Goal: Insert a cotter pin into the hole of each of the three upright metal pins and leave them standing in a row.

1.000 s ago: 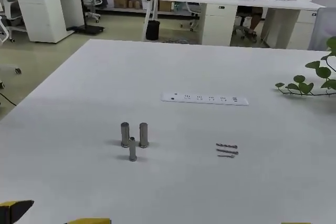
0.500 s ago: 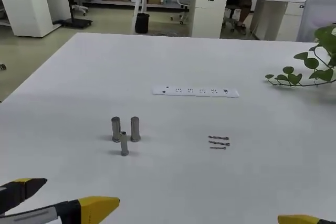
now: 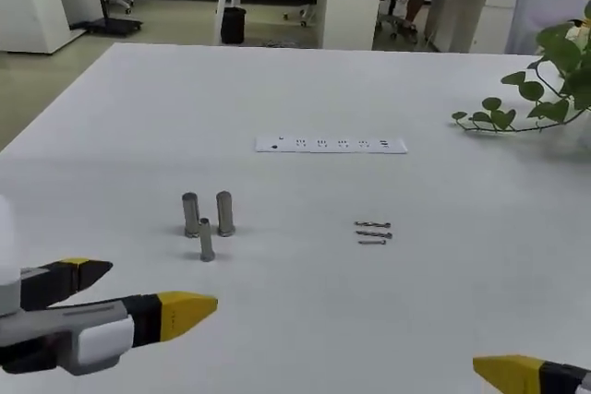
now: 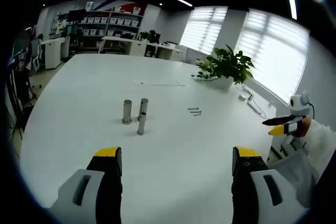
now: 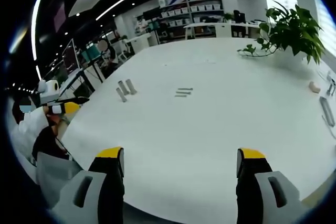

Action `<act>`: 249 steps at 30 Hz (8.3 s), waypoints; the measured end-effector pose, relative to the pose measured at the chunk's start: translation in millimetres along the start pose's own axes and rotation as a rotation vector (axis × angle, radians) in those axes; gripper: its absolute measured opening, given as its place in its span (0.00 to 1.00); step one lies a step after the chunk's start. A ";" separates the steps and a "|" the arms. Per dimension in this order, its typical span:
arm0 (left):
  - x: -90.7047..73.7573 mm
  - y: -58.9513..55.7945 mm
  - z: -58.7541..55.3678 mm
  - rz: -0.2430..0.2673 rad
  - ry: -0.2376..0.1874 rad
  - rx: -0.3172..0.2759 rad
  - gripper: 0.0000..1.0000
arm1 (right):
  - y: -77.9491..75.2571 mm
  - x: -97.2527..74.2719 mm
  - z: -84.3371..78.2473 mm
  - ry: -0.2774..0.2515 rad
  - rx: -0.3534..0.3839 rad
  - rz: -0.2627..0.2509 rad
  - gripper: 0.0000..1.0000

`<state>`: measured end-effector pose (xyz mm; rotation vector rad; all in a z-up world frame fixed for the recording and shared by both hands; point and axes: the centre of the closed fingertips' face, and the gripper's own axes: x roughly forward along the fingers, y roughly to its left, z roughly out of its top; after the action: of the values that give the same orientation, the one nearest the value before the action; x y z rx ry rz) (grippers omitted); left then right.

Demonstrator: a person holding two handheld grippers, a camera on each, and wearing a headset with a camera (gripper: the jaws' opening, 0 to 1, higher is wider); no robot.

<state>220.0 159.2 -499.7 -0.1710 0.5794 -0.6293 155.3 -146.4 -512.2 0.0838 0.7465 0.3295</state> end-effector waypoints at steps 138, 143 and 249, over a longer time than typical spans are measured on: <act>83.2 -98.4 -30.5 -0.290 0.152 0.534 0.05 | -0.5 11.4 -16.1 0.021 0.045 0.042 0.83; 85.7 -100.9 -39.1 -0.299 0.171 0.538 0.05 | -1.8 9.5 -19.0 0.019 0.054 0.038 0.83; 41.3 -114.8 -69.7 -0.377 0.143 0.322 0.86 | 3.8 7.5 -11.3 0.014 -0.080 0.046 0.98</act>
<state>150.0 44.0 -539.5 0.0708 0.5792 -1.0979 151.7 -140.9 -524.7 0.0237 0.7449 0.4038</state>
